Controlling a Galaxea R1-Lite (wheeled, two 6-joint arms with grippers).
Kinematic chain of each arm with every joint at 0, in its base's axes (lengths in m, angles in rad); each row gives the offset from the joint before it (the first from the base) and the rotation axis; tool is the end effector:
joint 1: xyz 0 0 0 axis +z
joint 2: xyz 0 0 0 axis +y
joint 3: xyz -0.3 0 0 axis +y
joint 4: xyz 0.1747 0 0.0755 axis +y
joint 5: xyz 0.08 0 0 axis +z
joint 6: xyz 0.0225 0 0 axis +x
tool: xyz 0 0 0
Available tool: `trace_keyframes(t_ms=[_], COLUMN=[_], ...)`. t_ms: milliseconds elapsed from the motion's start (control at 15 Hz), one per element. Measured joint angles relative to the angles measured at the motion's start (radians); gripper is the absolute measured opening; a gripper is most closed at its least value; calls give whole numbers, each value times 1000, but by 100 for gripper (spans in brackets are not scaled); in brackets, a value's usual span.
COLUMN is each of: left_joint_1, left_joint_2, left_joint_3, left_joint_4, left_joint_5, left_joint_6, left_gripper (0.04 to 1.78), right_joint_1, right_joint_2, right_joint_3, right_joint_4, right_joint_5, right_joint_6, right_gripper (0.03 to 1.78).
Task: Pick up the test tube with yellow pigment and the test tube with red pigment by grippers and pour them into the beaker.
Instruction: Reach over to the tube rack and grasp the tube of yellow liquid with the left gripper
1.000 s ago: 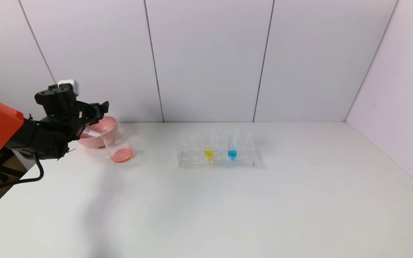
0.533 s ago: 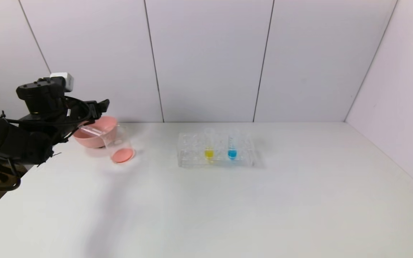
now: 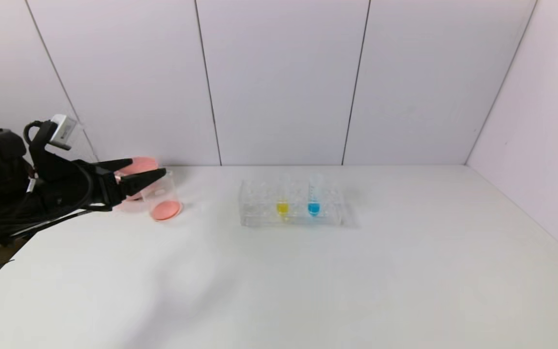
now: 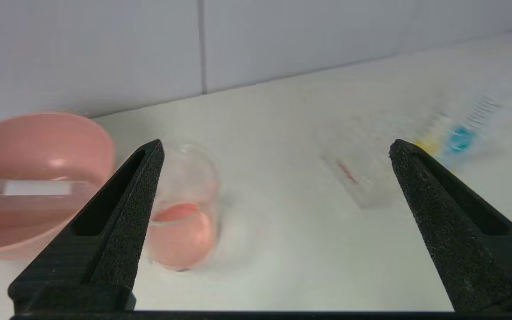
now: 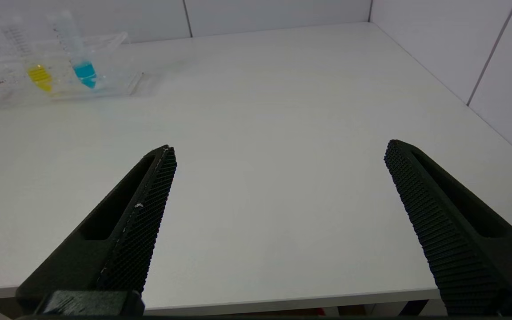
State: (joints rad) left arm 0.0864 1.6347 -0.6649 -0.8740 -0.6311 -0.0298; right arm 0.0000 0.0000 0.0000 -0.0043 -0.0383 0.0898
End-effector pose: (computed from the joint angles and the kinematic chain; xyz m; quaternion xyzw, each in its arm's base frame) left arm 0.2780 0.0108 0.1886 -0.0311 0.0488 -0.2680 0.9617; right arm -0.0228 -0.0009 0.0759 0.0449 -0.0030 -0.0190 0.9988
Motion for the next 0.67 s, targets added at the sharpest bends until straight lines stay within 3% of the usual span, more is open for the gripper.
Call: trace_keyframes(t_ms=[200,333,467,667], left_joint_1=[-14,-91,-191,-415], left_joint_2=[-140,-218,-269,-310], left_joint_3=[110,168,212,264], left_joint_4=[78,139,167,181], left_joint_5=[-258,-356,-341,-164], left_joint_6=[4,4,1,-3], left_gripper=[176,176,176,176], right_joint_1=[0,0,0,0], right_joint_2=[0,0,0,0], right_joint_3=[0,0,0,0], right_joint_4=[0,0,0,0], right_joint_5=[0,0,0,0], right_joint_6=[0,0,0,0], right_gripper=[171,171,171,171])
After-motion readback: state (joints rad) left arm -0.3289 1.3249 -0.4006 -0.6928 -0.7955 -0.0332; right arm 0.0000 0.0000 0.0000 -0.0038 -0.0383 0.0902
